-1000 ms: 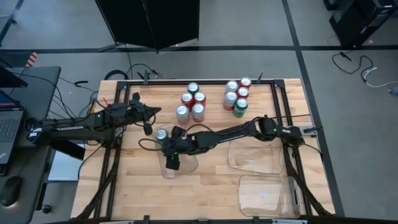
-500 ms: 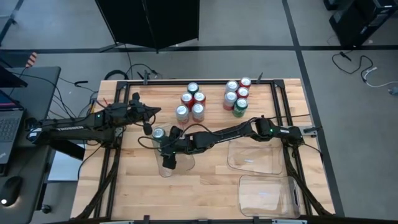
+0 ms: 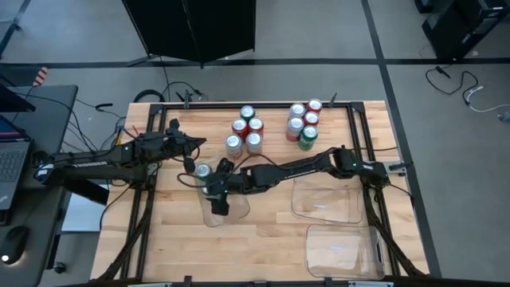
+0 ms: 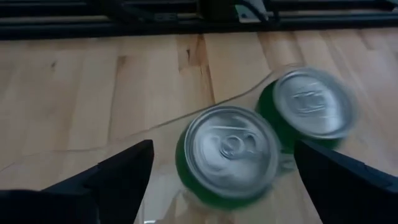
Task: Sort soda cans
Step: Put the center green soda can into the top left transparent bin
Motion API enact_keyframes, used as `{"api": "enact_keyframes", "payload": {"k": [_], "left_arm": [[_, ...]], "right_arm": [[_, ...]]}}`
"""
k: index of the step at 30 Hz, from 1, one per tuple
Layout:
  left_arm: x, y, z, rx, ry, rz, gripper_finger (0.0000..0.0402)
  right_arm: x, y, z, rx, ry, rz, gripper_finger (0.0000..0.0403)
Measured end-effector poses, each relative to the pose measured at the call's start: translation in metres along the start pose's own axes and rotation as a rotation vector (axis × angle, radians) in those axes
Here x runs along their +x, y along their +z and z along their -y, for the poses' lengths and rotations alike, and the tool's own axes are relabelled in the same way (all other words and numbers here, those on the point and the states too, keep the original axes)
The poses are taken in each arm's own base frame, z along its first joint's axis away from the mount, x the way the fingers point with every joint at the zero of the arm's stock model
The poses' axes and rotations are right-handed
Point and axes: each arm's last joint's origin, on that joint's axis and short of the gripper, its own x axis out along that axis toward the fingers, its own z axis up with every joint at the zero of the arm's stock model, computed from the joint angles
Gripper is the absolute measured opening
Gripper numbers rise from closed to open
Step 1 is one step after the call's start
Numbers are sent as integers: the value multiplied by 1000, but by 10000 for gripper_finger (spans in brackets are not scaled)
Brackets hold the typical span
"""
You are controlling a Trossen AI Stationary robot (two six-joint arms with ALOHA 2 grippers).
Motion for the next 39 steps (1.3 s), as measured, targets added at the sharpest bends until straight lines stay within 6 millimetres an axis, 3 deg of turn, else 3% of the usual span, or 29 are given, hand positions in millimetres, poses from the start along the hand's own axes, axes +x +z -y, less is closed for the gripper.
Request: {"api": "enact_keyframes", "payload": {"k": [4, 7, 13, 17, 19, 35, 39], "left_arm": [[0, 0, 0, 0, 0, 0, 2], [0, 0, 0, 0, 0, 0, 2], [0, 0, 0, 0, 0, 0, 3], [0, 0, 0, 0, 0, 0, 3], [0, 0, 0, 0, 0, 0, 3], [0, -2, 0, -3, -1, -16, 3], [0, -3, 0, -2, -1, -30, 3]], "right_arm": [[-25, 8, 4, -3, -5, -40, 364], [-26, 3, 7, 3, 1, -102, 327], [2, -20, 16, 29, 100, -241, 170], [7, -19, 18, 15, 112, -219, 44], [11, -20, 18, -2, 122, -176, 13], [17, -16, 21, 4, 183, -101, 30], [-7, -10, 26, -20, 135, -147, 63]]}}
